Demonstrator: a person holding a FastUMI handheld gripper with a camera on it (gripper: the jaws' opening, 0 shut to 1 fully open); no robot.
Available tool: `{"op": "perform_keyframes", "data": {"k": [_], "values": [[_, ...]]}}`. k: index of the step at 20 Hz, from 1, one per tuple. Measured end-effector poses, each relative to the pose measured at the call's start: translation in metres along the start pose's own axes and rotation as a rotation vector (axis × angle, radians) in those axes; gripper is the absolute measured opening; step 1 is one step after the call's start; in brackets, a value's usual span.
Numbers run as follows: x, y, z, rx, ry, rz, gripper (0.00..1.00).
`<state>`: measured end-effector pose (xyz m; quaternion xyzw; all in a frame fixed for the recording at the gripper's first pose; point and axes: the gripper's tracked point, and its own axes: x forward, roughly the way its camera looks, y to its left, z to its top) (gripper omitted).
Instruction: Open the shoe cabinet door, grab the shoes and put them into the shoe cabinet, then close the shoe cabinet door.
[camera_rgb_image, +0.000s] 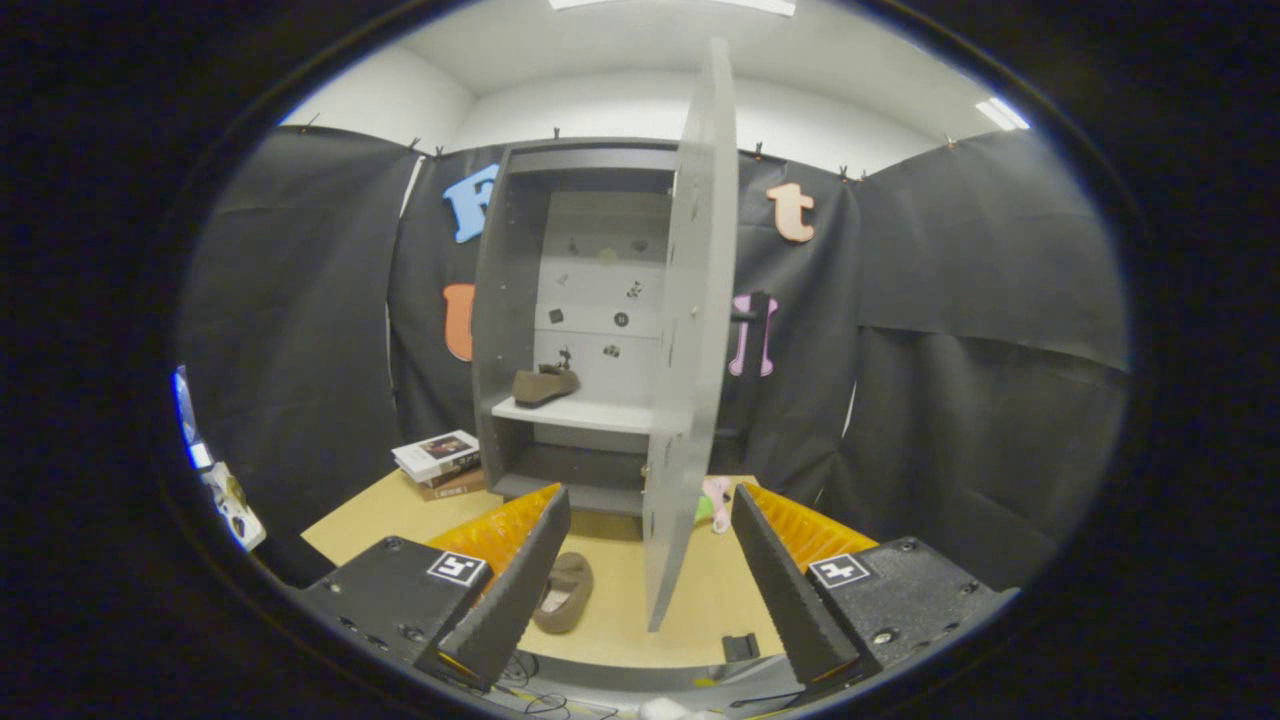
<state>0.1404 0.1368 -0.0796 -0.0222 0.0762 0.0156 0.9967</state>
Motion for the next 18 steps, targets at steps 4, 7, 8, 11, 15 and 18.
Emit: {"op": "perform_keyframes", "data": {"k": [4,7,8,11,15,18], "values": [[0.026,0.051,-0.064,0.013,0.097,0.06,1.0],[0.057,0.081,-0.111,0.01,0.16,0.102,1.0],[0.071,0.091,-0.126,-0.004,0.177,0.111,1.0],[0.111,0.114,-0.174,0.002,0.243,0.144,1.0],[0.173,0.142,-0.238,0.026,0.359,0.185,1.0],[0.216,0.158,-0.276,0.041,0.433,0.207,1.0]]}}
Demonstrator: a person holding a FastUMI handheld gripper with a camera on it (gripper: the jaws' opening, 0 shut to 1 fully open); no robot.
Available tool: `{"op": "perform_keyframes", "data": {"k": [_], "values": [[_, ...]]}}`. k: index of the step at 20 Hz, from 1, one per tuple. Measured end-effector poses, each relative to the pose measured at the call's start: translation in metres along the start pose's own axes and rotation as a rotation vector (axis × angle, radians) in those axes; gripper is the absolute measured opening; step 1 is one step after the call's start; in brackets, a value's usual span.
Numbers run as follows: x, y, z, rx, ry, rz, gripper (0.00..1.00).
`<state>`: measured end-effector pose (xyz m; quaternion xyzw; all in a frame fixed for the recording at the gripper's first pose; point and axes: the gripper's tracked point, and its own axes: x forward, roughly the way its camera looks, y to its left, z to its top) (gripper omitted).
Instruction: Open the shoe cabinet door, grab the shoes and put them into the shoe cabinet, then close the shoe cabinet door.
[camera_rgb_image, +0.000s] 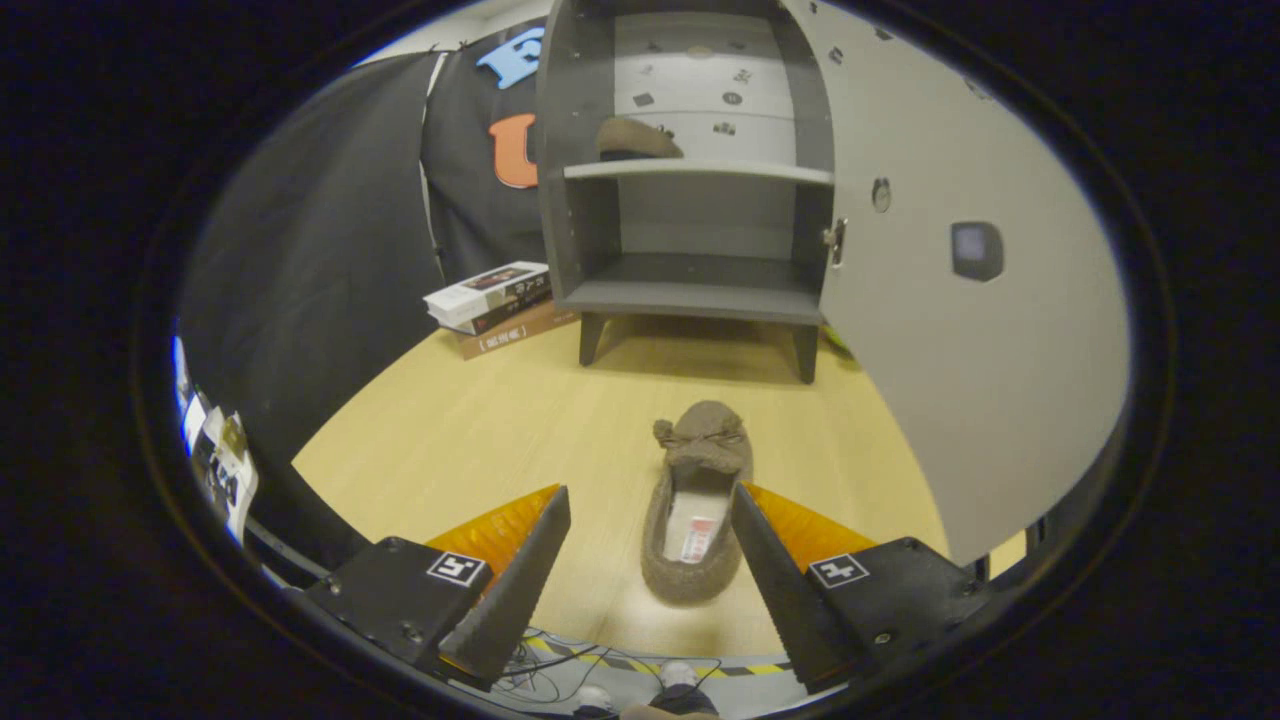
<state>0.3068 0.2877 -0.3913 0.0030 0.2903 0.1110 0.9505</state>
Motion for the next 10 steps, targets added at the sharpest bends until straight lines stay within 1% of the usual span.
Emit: {"op": "perform_keyframes", "data": {"k": [3,5,7,10], "values": [[0.05,-0.002,-0.005,0.01,0.051,-0.001,1.0],[0.08,-0.006,-0.013,0.03,0.111,-0.006,1.0],[0.1,-0.006,-0.011,0.058,0.138,0.004,1.0],[0.124,-0.012,-0.008,0.074,0.159,-0.015,0.95]]}}
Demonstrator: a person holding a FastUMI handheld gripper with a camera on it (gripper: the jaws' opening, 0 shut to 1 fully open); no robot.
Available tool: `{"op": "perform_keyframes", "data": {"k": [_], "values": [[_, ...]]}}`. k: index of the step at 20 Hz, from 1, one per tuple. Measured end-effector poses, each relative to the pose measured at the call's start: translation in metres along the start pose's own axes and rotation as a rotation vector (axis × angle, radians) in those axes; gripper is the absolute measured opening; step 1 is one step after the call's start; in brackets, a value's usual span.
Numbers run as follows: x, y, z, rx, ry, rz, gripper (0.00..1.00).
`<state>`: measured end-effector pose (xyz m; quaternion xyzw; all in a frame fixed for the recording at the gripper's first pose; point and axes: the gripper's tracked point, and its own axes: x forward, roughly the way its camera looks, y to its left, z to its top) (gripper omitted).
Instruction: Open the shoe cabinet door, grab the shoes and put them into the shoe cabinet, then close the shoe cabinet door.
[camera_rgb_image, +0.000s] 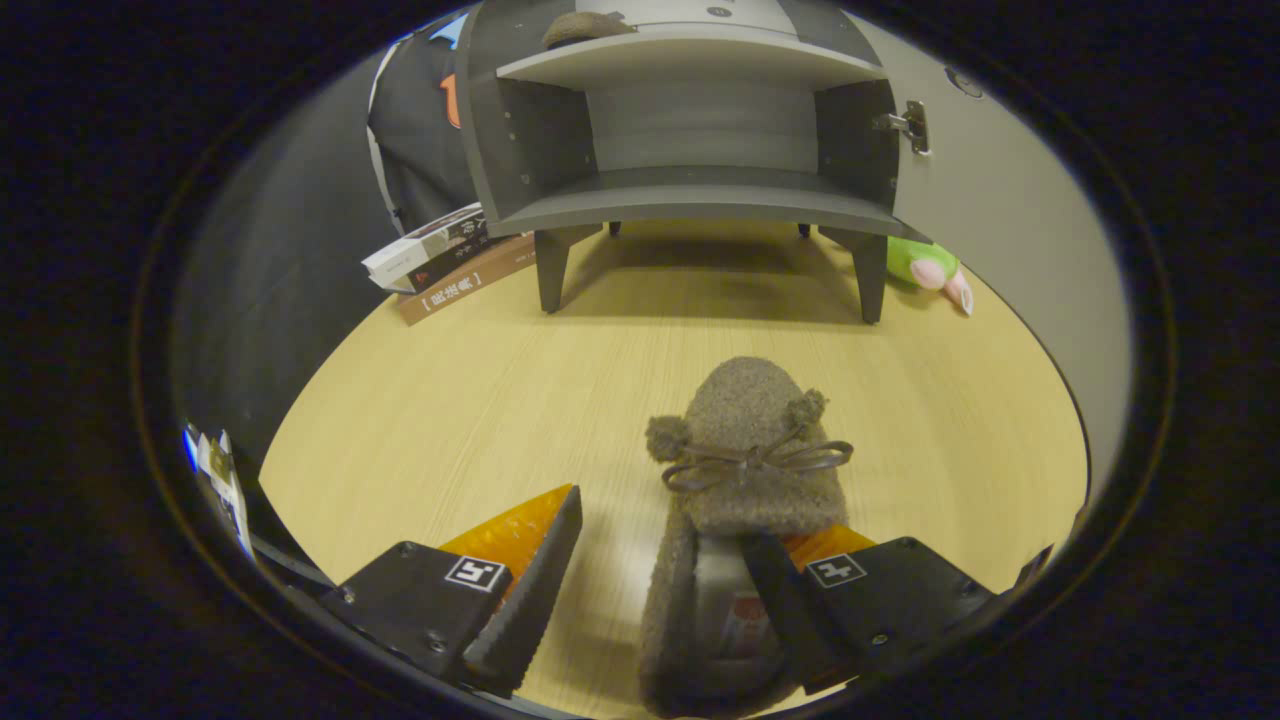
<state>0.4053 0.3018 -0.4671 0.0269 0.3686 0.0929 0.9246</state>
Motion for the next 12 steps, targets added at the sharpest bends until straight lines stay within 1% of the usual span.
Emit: {"op": "perform_keyframes", "data": {"k": [2,4,6,7,9,12], "values": [[0.005,-0.006,0.001,0.005,-0.002,-0.019,0.84],[0.005,-0.021,0.004,0.01,-0.014,-0.056,0.52],[0.0,-0.012,0.003,0.027,-0.004,-0.003,0.2],[-0.001,-0.012,0.004,0.018,0.005,0.011,0.11],[-0.01,-0.008,0.007,0.016,0.001,0.039,0.06],[-0.039,-0.002,0.024,-0.031,-0.059,0.048,0.06]]}}
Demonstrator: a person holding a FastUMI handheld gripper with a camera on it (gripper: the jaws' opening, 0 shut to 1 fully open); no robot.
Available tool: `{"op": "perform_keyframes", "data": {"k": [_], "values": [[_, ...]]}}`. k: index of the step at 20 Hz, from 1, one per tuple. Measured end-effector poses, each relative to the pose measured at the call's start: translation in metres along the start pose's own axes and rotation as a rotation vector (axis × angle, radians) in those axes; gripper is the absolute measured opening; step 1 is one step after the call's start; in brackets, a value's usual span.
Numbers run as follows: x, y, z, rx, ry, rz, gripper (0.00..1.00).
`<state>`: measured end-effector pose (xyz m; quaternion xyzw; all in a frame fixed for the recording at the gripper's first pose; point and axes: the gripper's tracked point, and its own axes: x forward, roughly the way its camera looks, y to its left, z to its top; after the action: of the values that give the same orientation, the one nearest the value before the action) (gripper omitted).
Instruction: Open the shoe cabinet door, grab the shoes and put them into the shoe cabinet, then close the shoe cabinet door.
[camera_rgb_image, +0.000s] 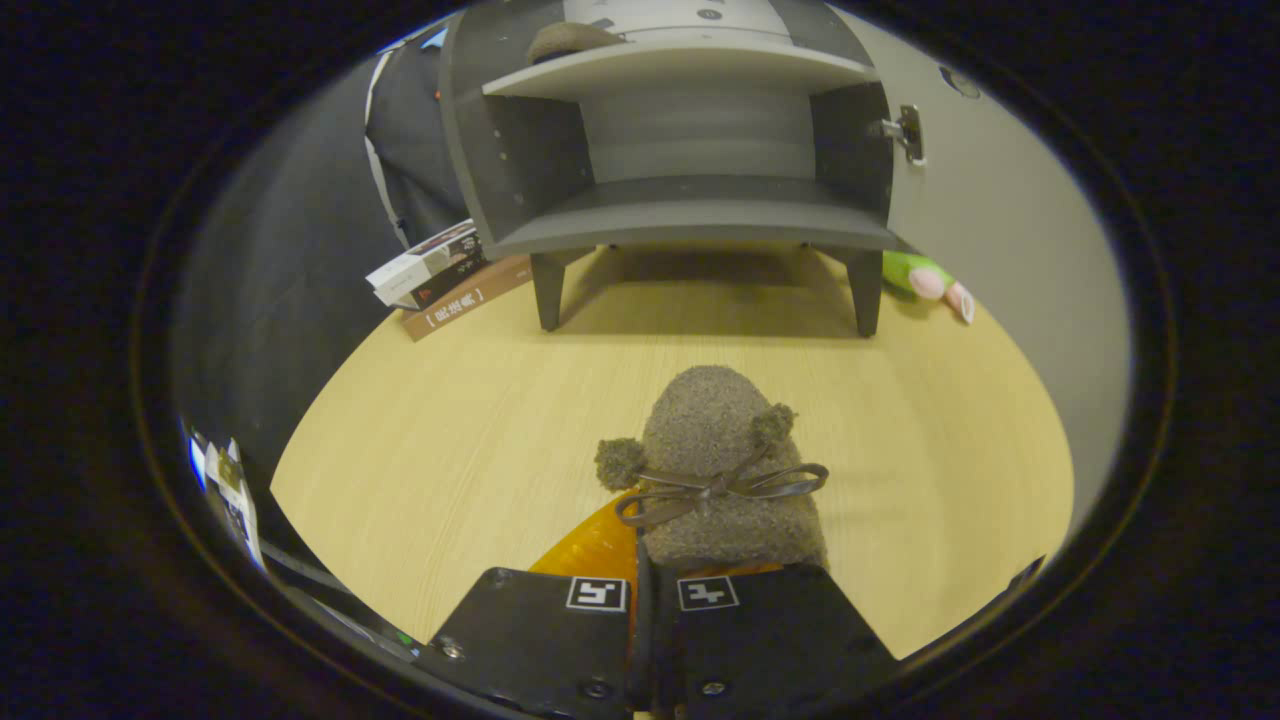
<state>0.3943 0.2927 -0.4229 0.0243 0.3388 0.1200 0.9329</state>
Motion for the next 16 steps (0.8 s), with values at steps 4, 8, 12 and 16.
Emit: {"op": "perform_keyframes", "data": {"k": [4,8,12,16], "values": [[-0.051,0.006,0.036,-0.02,-0.09,0.006,0.06],[-0.104,0.01,0.082,-0.032,-0.19,-0.001,0.06],[-0.15,0.013,0.134,-0.067,-0.283,-0.039,0.06],[-0.18,0.02,0.194,-0.095,-0.362,-0.058,0.06]]}}
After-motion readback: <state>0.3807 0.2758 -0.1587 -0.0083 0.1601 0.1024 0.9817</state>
